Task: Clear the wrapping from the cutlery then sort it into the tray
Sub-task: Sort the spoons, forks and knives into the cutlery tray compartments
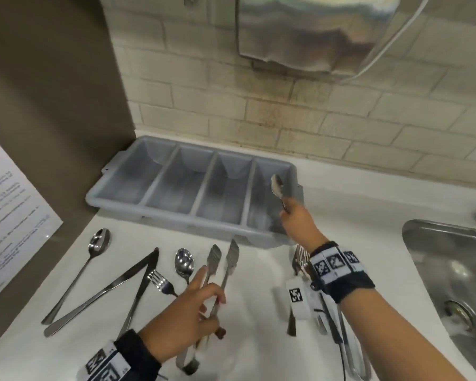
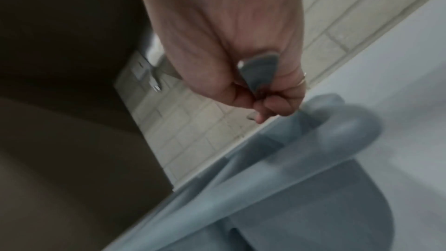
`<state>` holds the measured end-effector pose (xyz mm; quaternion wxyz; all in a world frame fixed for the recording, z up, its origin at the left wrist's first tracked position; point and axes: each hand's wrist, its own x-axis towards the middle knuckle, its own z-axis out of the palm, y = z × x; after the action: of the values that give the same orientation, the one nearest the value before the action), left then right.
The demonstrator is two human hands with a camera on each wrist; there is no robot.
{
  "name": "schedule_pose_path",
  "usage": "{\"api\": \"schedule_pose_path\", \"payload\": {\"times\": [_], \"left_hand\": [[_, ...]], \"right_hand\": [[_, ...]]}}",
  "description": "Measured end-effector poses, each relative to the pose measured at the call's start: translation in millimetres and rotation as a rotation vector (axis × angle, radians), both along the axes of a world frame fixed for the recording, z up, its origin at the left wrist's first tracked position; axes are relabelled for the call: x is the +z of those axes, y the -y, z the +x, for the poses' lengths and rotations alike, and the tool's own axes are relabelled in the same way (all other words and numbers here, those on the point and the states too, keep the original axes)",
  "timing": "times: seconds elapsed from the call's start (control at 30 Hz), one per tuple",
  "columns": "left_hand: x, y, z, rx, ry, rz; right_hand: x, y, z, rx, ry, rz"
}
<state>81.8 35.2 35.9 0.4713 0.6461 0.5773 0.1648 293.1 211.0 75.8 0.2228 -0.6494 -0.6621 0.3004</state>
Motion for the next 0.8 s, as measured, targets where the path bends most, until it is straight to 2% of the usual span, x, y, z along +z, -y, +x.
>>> {"api": "schedule_pose_path", "payload": {"times": [0.07, 0.17, 0.23, 0.33, 0.43, 0.53, 0.63, 0.8], "left_hand": [[2.3, 10.3, -9.9, 0.059, 0.084, 0.015], [9.7, 27.3, -16.7, 0.185, 0.264, 0.046], [17.1, 35.4, -19.3, 0.277, 0.352, 0.064], [42.0, 29.2, -22.6, 0.316, 0.365, 0.154], [71.8, -7.4, -24.6, 0.307, 0.358, 0.265], [89.3, -71.5, -18.4, 0.292, 0.211, 0.365], [84.9, -147.4, -2.5, 0.274, 0.014, 0.385], [47.5, -222.2, 18.8, 0.044, -0.305, 0.218]], "right_hand": [[-11.5, -34.2, -12.4, 0.043, 0.13, -0.074], [-21.2, -56.6, -21.6, 0.158, 0.334, -0.201], [-28.0, -63.1, -24.3, 0.19, 0.371, -0.223], [-33.6, -64.8, -24.0, 0.195, 0.393, -0.275], [-26.9, -55.9, -14.4, 0.18, 0.297, -0.208], [-11.4, -23.6, -1.1, 0.103, 0.111, -0.055], [-12.0, 25.5, 18.1, 0.034, -0.002, 0.016], [-43.2, 100.8, 43.3, -0.023, 0.222, -0.051]]}}
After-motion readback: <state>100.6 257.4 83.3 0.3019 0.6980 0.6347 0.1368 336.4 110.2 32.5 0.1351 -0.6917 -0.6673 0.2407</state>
